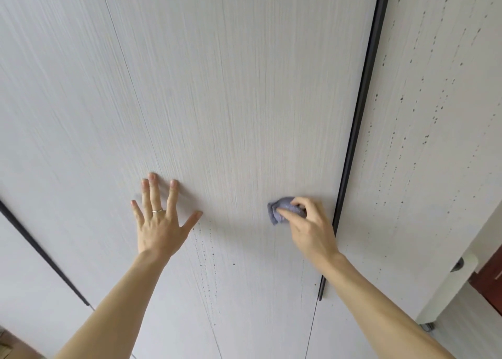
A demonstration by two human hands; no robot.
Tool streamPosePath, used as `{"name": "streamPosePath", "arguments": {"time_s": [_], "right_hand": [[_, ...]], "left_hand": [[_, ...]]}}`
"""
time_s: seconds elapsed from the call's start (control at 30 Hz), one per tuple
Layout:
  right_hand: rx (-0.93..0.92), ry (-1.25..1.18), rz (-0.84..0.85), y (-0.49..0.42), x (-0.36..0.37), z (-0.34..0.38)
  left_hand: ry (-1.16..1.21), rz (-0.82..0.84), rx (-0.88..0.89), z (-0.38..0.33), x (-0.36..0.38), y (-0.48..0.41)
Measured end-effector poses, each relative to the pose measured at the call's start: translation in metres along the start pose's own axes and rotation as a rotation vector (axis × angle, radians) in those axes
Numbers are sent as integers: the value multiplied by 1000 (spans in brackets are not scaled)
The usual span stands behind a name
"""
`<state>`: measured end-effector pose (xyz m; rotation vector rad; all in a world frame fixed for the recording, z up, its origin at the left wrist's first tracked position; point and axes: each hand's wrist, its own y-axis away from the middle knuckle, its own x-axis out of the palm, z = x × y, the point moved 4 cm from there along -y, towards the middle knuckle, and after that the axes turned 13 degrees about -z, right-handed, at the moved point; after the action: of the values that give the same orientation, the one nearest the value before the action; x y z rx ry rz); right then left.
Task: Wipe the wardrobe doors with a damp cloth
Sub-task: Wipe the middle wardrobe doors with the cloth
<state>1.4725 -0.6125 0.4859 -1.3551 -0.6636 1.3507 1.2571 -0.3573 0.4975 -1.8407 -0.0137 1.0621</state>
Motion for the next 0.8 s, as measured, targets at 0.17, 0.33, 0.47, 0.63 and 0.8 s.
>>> {"name": "streamPosePath", "arguments": {"time_s": [0.17,0.33,0.47,0.63,0.8], "right_hand": [[-45,26,-24,0,10,5],[-21,-9,301,64,31,7],[-13,-30,177,20,27,28],[-79,-51,-57,-50,33,76],[-196,-11,186,12,75,91]], "left_hand": [[16,-15,0,0,-1,2],[1,33,-10,2,-7,2],[-4,57,46,10,-15,1],[26,66,70,17,-21,8],[-11,130,99,35,-17,27]]}}
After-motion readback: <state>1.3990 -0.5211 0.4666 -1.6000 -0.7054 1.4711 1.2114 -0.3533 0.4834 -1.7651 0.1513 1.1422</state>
